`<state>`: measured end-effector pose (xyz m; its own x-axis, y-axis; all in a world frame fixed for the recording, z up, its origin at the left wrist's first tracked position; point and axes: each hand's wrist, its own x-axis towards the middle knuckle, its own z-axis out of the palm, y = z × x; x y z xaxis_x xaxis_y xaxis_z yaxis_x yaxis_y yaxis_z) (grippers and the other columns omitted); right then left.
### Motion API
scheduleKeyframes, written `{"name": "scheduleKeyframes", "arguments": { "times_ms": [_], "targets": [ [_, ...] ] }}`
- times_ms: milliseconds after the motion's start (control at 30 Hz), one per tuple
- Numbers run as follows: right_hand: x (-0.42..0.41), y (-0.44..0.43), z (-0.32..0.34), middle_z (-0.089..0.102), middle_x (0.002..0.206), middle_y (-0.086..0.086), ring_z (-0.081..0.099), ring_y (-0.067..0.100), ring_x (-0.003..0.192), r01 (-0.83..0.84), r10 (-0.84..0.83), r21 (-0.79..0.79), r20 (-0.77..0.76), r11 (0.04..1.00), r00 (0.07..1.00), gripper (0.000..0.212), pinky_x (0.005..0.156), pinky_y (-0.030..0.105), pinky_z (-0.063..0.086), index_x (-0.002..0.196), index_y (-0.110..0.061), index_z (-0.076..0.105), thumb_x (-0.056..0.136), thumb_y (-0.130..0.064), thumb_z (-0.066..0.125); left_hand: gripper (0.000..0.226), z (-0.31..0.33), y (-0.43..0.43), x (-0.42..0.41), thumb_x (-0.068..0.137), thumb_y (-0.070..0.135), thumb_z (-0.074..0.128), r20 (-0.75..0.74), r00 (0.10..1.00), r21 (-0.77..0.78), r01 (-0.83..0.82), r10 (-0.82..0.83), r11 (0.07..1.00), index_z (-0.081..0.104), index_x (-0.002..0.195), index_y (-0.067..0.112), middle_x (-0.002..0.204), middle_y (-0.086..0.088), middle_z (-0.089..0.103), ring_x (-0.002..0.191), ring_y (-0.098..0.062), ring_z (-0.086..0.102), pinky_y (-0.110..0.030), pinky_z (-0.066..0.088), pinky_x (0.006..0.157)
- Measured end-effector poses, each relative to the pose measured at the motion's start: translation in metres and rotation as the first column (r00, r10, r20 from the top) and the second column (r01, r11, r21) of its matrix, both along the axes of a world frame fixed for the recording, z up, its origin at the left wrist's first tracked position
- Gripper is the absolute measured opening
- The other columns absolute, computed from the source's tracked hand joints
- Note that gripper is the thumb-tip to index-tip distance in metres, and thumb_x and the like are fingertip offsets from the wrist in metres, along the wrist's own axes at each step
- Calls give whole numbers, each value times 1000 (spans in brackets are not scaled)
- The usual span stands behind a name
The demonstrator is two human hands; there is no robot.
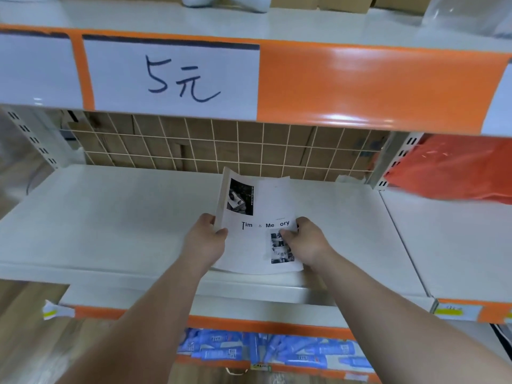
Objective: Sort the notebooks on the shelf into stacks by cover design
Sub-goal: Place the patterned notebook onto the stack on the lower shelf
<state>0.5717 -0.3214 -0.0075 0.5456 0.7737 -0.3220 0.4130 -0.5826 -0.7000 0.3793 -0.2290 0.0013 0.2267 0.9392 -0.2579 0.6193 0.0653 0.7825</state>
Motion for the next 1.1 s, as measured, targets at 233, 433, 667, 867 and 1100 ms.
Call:
{"name": "scheduleKeyframes", "arguments": {
  "times_ms": [233,433,667,867,1100],
  "targets": [
    [-5,6,2,63,108,13,59,34,99,-42,79,-123,314,992,946,35,69,32,40,99,-12,47,92,-44,58,31,-6,9,-4,98,31,54,-416,904,167,183,-100,969,49,112,3,107,-19,60,98,-37,58,-37,45,76],
    [-14,5,0,55,116,13,57,35,107,-52,118,-158,441,986,890,47,77,35,44,116,-8,47,93,-48,54,40,-11,-1,-7,100,41,47,-627,775,254,307,-86,917,52,120,6,116,-15,50,105,-36,57,-39,47,76],
    [-19,4,0,54,116,14,57,36,107,-41,106,-154,444,987,890,43,71,34,38,115,-7,46,95,-44,53,40,-14,0,-9,100,39,47,-601,792,246,310,-107,918,53,119,5,116,-16,48,104,-37,57,-42,49,79],
    [-22,3,4,53,118,15,56,37,109,-46,121,-182,425,982,897,42,75,35,41,117,-5,47,96,-42,51,38,-17,2,-12,99,37,50,-560,821,247,290,-107,925,54,117,3,113,-19,49,100,-40,58,-42,49,78],
    [-21,-1,10,52,118,14,56,36,107,-83,167,-208,423,974,891,41,76,34,42,116,-6,47,97,-42,48,38,-14,-4,-15,99,38,49,-642,757,293,386,-119,875,55,117,5,112,-16,52,102,-35,55,-38,47,80]
  ]
}}
